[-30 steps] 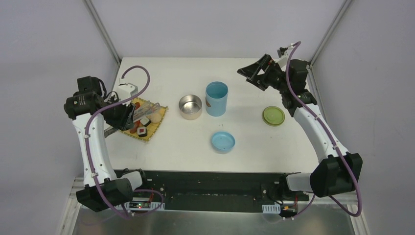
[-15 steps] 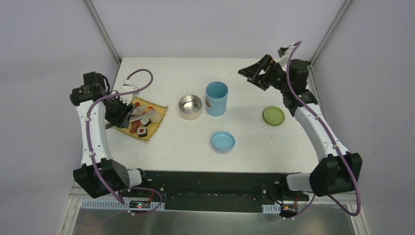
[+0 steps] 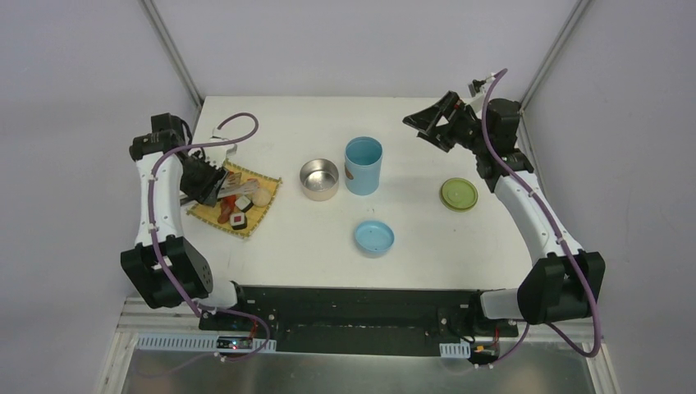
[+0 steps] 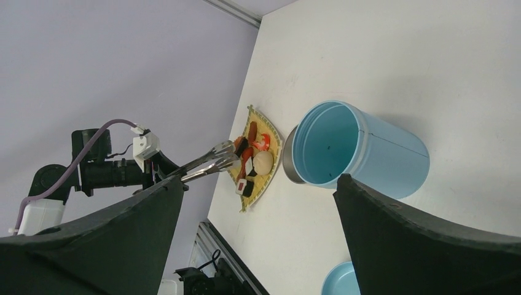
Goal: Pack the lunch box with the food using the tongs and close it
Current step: Pick up the fake food from the plate.
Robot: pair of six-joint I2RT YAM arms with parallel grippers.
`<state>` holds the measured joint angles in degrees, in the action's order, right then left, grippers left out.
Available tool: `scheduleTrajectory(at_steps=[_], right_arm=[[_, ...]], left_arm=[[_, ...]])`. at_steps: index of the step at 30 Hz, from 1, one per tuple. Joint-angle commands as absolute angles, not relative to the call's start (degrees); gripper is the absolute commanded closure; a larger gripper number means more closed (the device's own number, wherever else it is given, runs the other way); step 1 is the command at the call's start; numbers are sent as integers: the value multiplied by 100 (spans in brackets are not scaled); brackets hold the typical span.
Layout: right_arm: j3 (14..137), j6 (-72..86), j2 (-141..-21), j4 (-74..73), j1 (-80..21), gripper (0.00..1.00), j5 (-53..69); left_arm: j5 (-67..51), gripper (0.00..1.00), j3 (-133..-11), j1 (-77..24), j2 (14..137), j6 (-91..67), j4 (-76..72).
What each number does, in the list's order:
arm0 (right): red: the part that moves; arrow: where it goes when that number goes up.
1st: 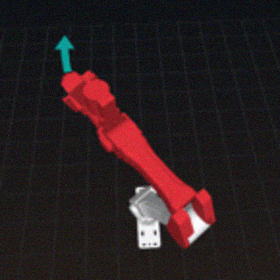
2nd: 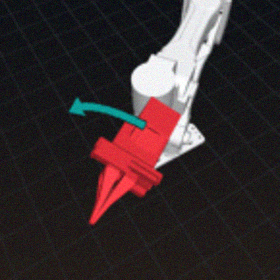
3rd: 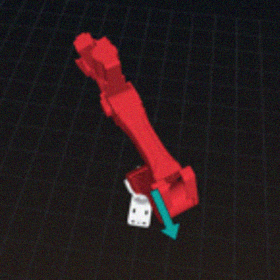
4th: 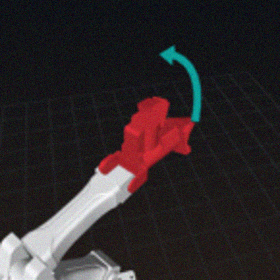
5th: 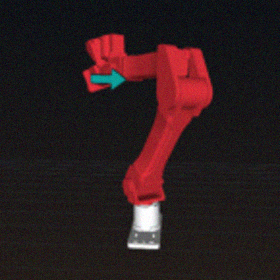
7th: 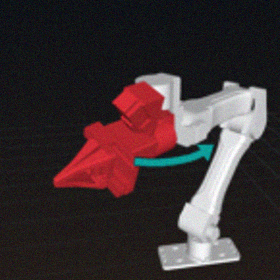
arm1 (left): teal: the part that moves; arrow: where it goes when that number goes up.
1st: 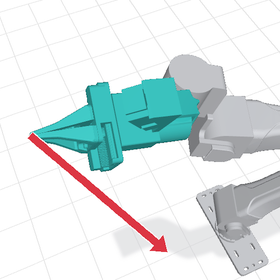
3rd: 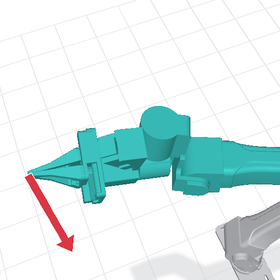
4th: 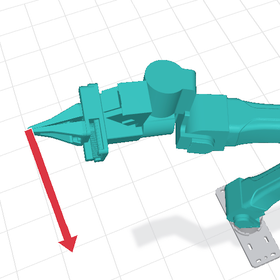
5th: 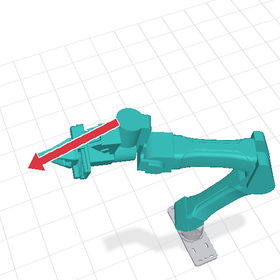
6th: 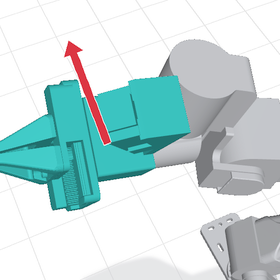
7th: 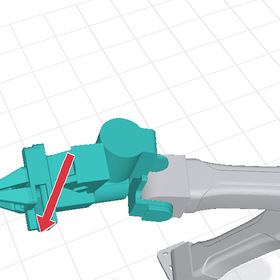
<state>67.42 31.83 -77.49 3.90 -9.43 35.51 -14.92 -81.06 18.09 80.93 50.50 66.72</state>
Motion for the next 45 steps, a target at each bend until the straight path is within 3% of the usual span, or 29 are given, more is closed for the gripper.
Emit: scheduleTrajectory(at_steps=[1,24,34,45], right_arm=[[6934,3093,-7761,486,-865,1,3718],[6935,3177,-7770,409,-706,1,3804],[6982,3199,-7804,410,-677,1,3812],[6987,3208,-7787,413,-670,1,3823]], left_arm=[[-1350,51,-8055,1581,8198,5093,6538],[-1131,56,-7585,1068,8627,5121,6298],[-1054,76,-7821,1053,8513,4999,6371],[-1194,87,-8484,707,8063,4935,6907]])
